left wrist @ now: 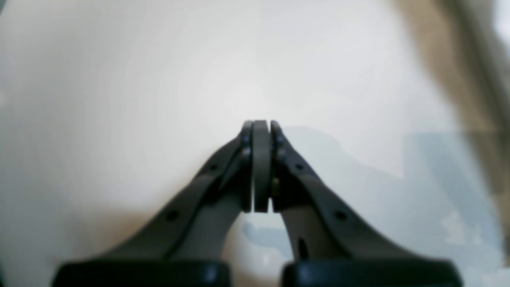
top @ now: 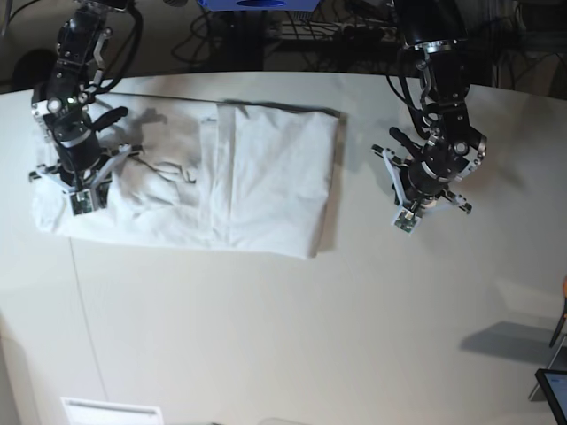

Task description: Fold the T-shirt properly

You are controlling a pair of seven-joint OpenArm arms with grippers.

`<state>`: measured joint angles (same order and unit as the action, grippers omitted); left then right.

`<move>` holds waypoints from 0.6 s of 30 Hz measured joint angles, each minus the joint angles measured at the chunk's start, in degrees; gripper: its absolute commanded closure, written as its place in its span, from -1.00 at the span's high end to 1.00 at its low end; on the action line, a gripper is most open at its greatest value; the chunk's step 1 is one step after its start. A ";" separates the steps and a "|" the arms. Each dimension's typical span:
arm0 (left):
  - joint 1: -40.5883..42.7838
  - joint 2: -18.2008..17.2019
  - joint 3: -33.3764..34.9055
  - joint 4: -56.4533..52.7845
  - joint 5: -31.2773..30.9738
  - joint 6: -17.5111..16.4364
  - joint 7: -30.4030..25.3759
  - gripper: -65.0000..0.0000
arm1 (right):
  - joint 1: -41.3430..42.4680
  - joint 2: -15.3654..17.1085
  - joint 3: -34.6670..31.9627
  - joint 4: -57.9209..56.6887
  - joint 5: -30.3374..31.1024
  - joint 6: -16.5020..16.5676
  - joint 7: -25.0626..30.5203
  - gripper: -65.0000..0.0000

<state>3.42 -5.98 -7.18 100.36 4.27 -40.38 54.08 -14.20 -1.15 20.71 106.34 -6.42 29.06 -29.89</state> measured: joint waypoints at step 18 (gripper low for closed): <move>-0.70 -0.48 2.05 -5.07 0.76 1.11 -1.20 -1.00 | 10.73 5.25 32.79 0.52 22.93 10.54 -32.06 0.35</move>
<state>2.72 -6.46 -5.13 95.29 5.04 -39.27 52.88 -3.46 4.10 53.49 106.87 16.51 39.59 -61.95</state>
